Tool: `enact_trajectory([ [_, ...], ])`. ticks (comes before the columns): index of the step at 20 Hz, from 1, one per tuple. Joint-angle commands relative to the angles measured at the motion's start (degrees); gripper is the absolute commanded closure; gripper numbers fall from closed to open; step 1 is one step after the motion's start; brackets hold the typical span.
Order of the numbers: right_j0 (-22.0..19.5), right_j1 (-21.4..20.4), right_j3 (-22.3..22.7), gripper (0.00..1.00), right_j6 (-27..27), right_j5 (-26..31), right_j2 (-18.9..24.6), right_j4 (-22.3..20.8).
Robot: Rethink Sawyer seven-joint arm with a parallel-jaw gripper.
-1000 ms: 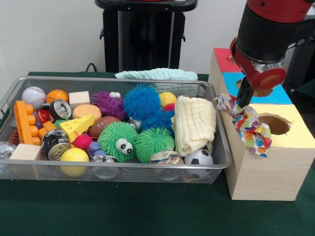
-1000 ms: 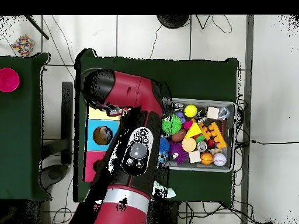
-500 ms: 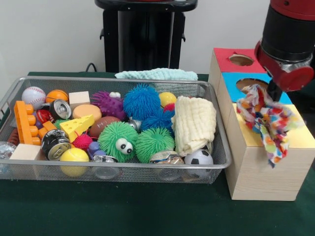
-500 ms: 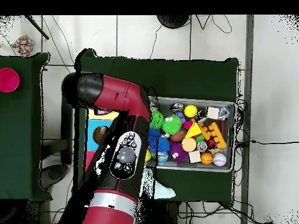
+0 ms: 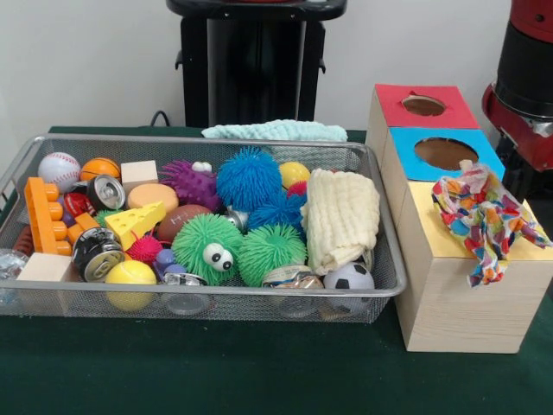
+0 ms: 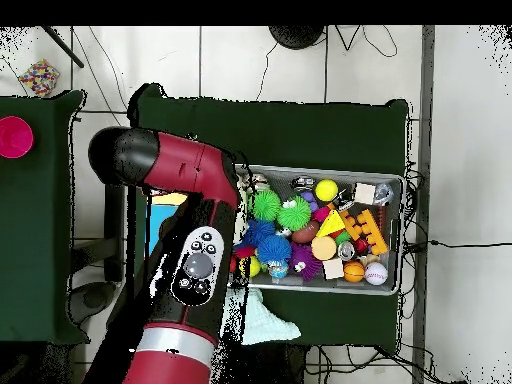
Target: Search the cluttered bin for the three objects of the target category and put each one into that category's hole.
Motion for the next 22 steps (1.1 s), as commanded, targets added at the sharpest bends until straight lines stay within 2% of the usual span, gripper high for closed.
enact_trajectory([
  [1, -0.7, 3.0, 8.6, 1.00, 10.0, -5.4, 5.5, 2.1],
  [7, -1.5, 2.2, 10.0, 1.00, 7.9, -5.0, 5.9, 1.8],
  [11, -3.1, 1.2, 11.3, 1.00, 6.2, -2.8, 7.5, 2.9],
  [15, -2.9, 0.2, 11.6, 1.00, 7.0, 0.8, 6.6, 2.7],
  [22, -2.7, -3.1, 14.8, 1.00, 8.3, 4.8, 7.2, 4.4],
])
